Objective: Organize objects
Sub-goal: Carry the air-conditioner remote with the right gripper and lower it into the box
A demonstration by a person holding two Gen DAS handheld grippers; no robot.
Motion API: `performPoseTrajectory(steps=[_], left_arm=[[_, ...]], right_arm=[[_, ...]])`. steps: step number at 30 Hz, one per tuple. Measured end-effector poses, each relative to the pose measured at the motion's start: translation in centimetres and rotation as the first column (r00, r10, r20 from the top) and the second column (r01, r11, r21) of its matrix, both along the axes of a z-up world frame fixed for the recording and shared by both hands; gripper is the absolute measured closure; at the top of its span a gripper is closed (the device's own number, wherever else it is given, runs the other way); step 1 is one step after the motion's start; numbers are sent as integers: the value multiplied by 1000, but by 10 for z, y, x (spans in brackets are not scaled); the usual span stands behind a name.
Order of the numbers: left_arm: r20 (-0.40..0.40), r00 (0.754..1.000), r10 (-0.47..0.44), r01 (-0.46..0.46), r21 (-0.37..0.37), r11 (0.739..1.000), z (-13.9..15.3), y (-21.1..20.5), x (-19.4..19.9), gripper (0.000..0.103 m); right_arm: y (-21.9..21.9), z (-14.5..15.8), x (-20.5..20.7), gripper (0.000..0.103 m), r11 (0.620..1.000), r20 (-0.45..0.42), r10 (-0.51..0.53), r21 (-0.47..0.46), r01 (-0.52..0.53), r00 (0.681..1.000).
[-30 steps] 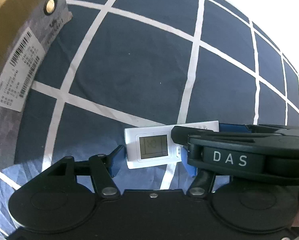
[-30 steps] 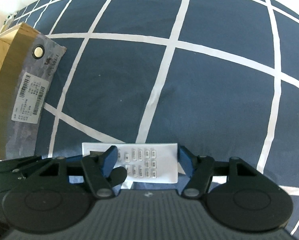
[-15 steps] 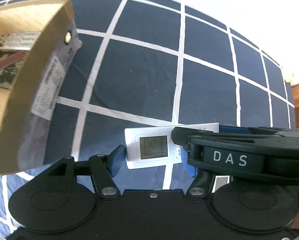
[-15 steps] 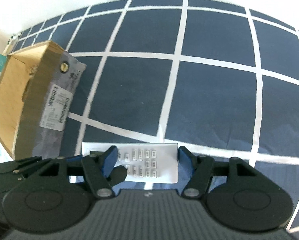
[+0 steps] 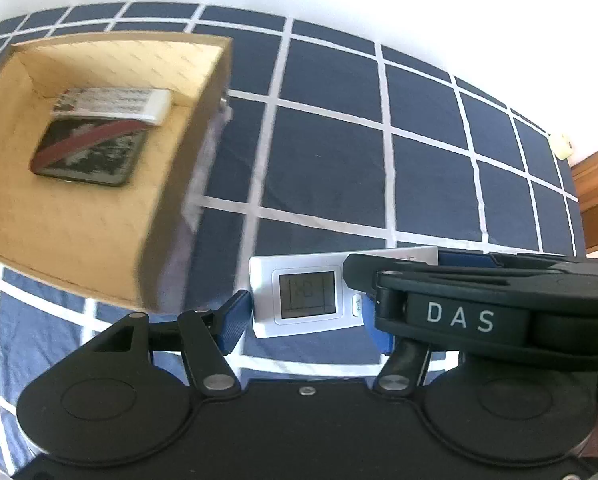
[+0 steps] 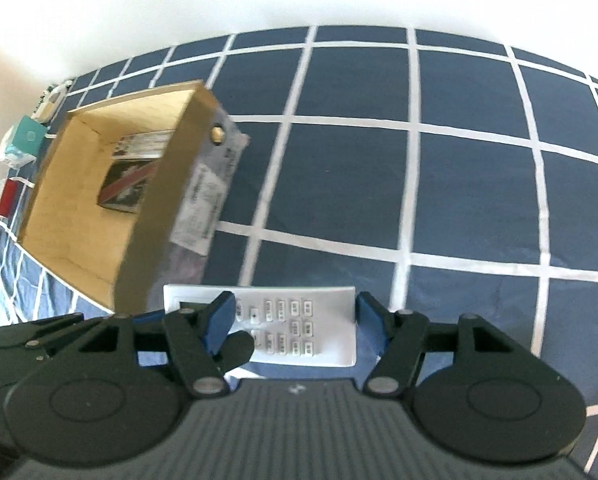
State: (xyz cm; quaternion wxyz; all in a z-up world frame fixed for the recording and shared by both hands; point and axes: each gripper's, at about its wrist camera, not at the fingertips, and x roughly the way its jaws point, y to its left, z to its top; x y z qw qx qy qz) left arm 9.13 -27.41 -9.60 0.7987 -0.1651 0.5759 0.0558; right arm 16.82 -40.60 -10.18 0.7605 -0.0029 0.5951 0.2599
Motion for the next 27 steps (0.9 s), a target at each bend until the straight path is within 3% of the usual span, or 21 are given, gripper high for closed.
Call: performPoseTrajectory(steps=[13,27], left_arm=[[34,997,-73,73,22,997,28,79,-35,43],[29,989,-146,144,66,987,41,190,-53,43]], right_arm=[[77,29,-44,37,997,33,-73,20,73,997],[188,34,-71,37,988,31,-140,64,137,990]])
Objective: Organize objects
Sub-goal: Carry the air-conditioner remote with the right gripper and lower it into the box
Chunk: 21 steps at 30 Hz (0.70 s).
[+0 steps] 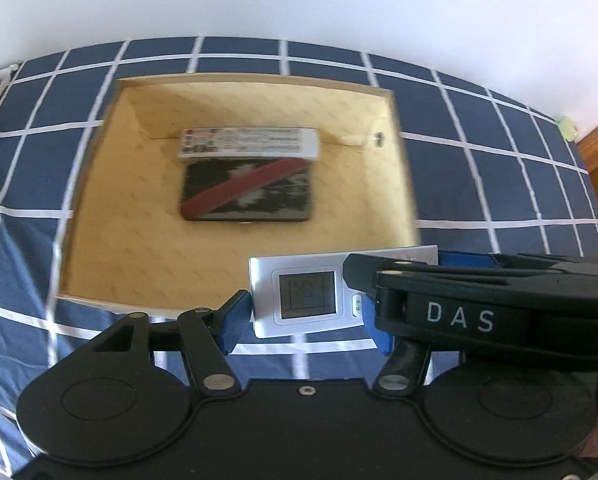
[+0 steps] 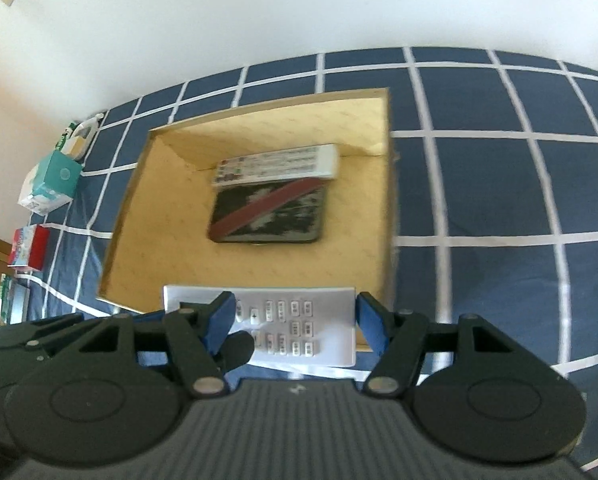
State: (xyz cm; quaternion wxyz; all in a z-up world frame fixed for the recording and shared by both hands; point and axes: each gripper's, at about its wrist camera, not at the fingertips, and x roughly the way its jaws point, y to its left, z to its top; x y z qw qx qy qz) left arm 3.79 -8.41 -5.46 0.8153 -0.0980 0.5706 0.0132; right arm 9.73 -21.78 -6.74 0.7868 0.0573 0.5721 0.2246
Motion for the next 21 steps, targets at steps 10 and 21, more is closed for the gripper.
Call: performPoseTrajectory(steps=[10,21], left_arm=[[-45,999,13,-13,-4,1000,-19,59,12,43],[-163,986,-23,18,-30,999,-78,80,57,43]], right_arm=[[62,-20,14,37,1000,-43,16,-3,-16,999],[83,-80,56,37,1000,-156,-4,-31,-1,988]])
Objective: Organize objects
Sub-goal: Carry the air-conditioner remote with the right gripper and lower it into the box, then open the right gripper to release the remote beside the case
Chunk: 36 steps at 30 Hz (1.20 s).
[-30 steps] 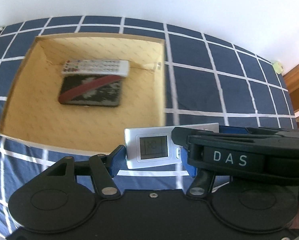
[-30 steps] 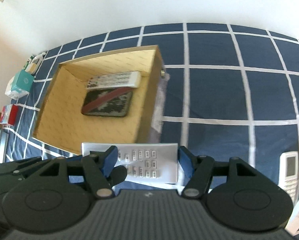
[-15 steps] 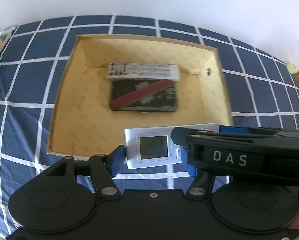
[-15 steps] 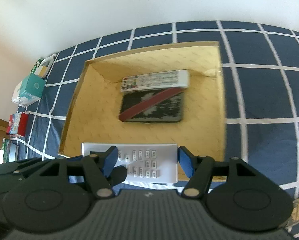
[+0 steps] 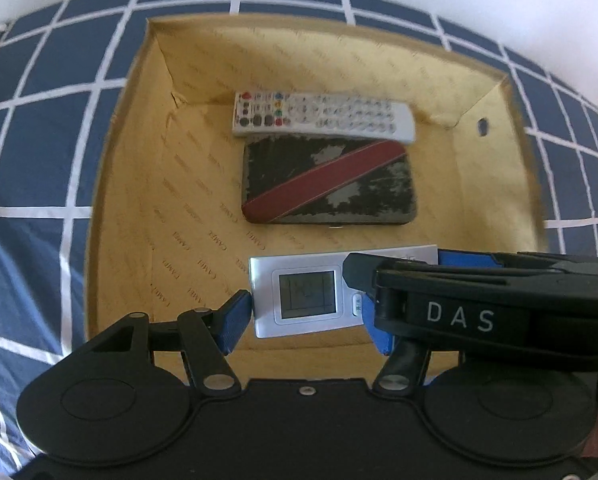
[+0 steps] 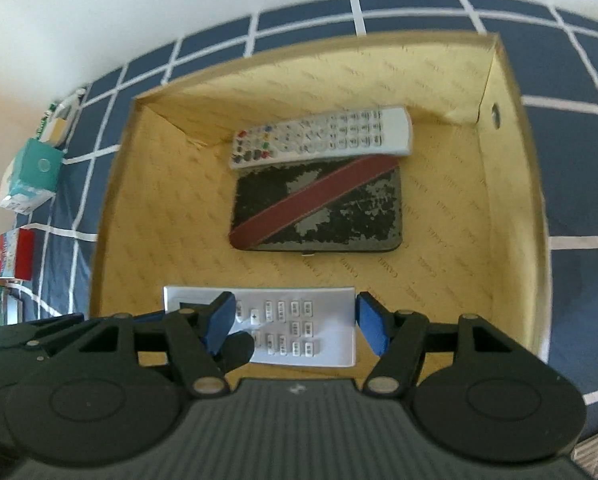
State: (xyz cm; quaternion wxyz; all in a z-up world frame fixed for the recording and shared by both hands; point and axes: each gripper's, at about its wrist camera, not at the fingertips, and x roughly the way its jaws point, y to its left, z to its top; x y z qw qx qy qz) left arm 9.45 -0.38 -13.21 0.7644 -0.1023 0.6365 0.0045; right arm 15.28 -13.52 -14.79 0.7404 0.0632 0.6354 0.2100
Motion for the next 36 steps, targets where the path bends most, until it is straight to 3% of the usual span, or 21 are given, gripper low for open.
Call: performPoseTrajectory(steps=[8,19,27,36], left_arm=[[-74,997,-19,17,-25,1000,-40,4,22,43],[-96,995,-29,24,-49,999,-60,8,37,42],[-98,995,-27,22,-57,998,-61,11,39,43],[-63,998,-29,27,-29,999,-42,12,36,36]], right_arm=[[2,-41,19,37,1000,-75,-10,-25,8,997],[2,-59,30,37,999,-94,-24,-49,20,995],[2,-58,27,37,997,-98,-48,-61,42,994],[-6,-42,23,36,996,-55,-62,-70,58,997]])
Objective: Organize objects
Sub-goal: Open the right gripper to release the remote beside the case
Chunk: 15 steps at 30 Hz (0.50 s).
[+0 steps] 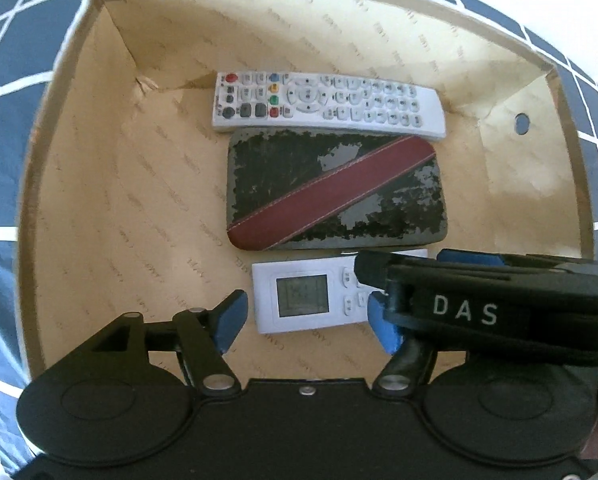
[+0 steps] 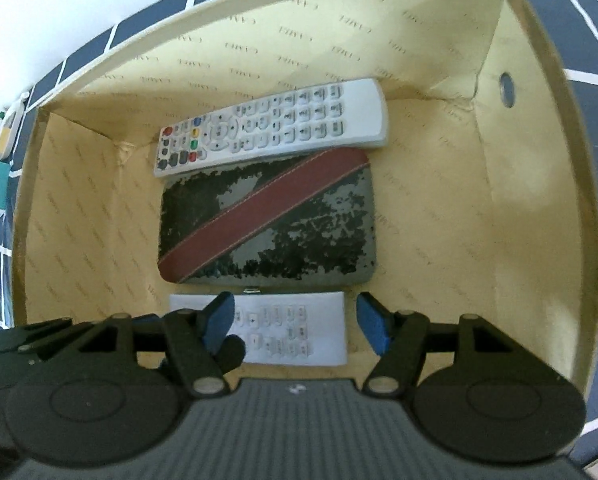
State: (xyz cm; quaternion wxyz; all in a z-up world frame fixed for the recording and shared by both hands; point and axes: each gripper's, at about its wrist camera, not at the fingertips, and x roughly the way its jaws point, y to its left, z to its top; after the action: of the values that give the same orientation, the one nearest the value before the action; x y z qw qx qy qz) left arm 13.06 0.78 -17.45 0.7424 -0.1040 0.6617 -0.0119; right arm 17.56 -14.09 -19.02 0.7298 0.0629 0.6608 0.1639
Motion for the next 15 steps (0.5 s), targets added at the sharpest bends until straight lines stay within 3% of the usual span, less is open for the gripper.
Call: performPoseTrajectory(steps=[7,12,15], left_arm=[[58,998,2,-4,21,1000,30,-11,-16,29],[97,995,-7,4,32,999,55,-23,-38,27],[125,992,-12,6,41,999,69,-32,-53,20]], right_arm=[[-8,35,-7,33,1000,60,-22,20,21,998],[-14,60,-17,26,999,114,-32,27,29,993],[-22,73,-29,21,999,143,-38,31,34,989]])
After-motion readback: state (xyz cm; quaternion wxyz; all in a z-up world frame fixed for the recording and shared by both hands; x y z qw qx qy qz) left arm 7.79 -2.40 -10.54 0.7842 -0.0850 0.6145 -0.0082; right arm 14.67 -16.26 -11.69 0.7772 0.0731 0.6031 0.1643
